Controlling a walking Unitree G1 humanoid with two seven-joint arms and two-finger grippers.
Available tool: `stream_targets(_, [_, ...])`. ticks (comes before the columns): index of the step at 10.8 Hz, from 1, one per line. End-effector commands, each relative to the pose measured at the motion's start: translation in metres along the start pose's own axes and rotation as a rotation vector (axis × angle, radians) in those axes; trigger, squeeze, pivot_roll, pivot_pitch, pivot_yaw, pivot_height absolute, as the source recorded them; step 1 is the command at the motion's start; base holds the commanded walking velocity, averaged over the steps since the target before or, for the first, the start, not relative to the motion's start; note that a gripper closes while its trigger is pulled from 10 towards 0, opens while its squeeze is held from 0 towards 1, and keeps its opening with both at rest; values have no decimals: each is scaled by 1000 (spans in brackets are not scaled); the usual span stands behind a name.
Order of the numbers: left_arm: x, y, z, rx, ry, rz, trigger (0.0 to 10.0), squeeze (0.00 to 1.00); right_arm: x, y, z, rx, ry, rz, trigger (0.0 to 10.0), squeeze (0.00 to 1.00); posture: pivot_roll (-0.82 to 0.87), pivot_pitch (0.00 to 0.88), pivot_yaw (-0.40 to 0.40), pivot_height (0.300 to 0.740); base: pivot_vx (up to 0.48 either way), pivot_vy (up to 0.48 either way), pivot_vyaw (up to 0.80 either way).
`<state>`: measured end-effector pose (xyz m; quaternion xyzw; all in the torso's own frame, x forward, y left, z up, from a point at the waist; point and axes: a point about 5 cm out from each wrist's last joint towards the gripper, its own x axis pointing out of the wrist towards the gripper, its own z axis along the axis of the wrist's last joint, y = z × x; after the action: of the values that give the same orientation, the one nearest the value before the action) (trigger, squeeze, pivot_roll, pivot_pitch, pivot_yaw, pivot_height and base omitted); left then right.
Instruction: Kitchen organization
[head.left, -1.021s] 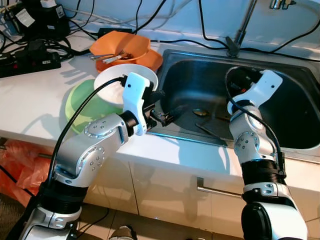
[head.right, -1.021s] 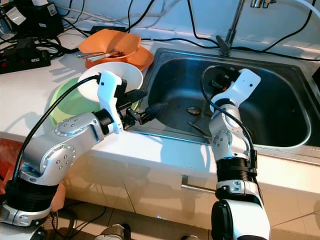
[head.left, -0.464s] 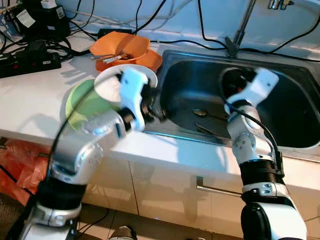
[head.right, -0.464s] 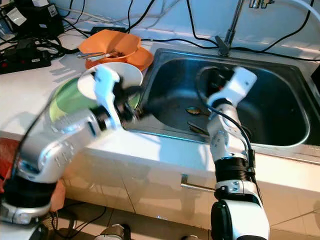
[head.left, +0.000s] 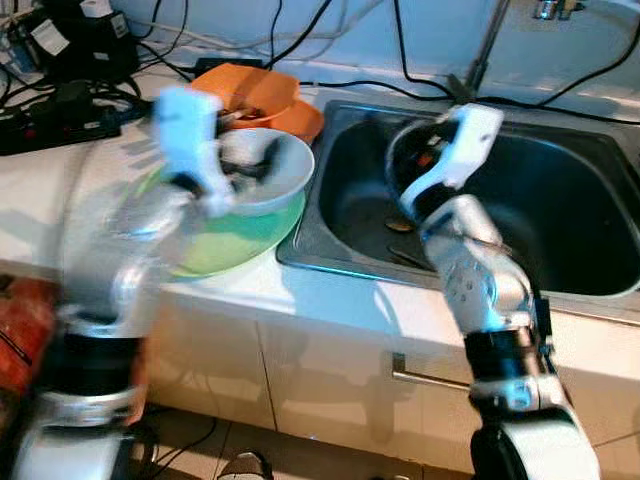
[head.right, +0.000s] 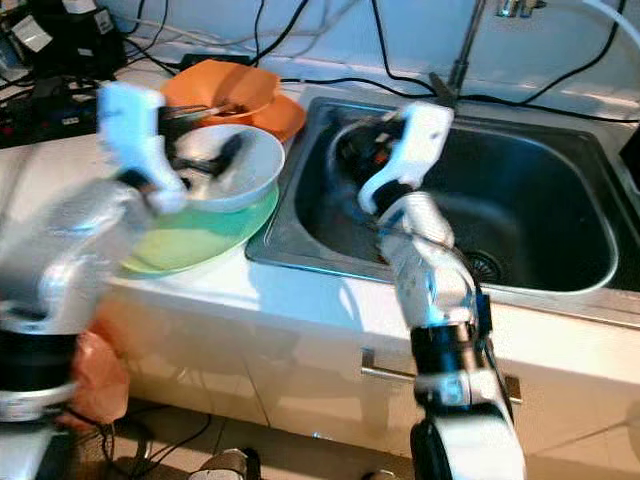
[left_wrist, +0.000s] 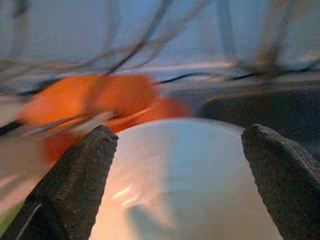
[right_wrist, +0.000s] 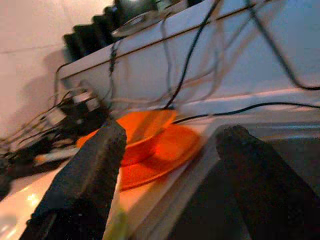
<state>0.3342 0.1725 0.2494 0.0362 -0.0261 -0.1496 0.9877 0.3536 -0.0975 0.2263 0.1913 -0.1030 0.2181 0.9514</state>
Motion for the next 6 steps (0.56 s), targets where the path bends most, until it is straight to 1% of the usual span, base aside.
stream_targets(1, [-3, 9, -7, 18, 50, 29, 10000, 1000, -2, 8, 8, 20, -19, 68, 10000, 0, 105, 82, -7, 740, 0, 0, 0])
stream_targets(2, [-5, 20, -5, 42, 62, 73, 10000, 1000, -4, 9, 7, -10, 0, 83, 10000, 0, 105, 82, -7, 740, 0, 0, 0])
stream_targets(3, [-7, 23, -8, 46, 77, 100, 10000, 1000, -5, 6, 5, -9, 6, 74, 10000, 0, 110, 78, -8, 740, 0, 0, 0])
stream_targets(4, [-9, 28, -13, 32, 90, 142, 10000, 1000, -6, 8, 4, -1, 12, 78, 10000, 0, 112, 76, -9, 740, 0, 0, 0])
stream_targets(5, [-7, 30, -18, 33, 124, 152, 10000, 1000, -6, 12, 3, -2, 20, 95, 10000, 0, 112, 76, -9, 740, 0, 0, 0])
stream_targets(6, [-7, 30, -20, 37, 138, 150, 10000, 1000, -7, 13, 3, -3, 23, 101, 10000, 0, 112, 76, -9, 740, 0, 0, 0])
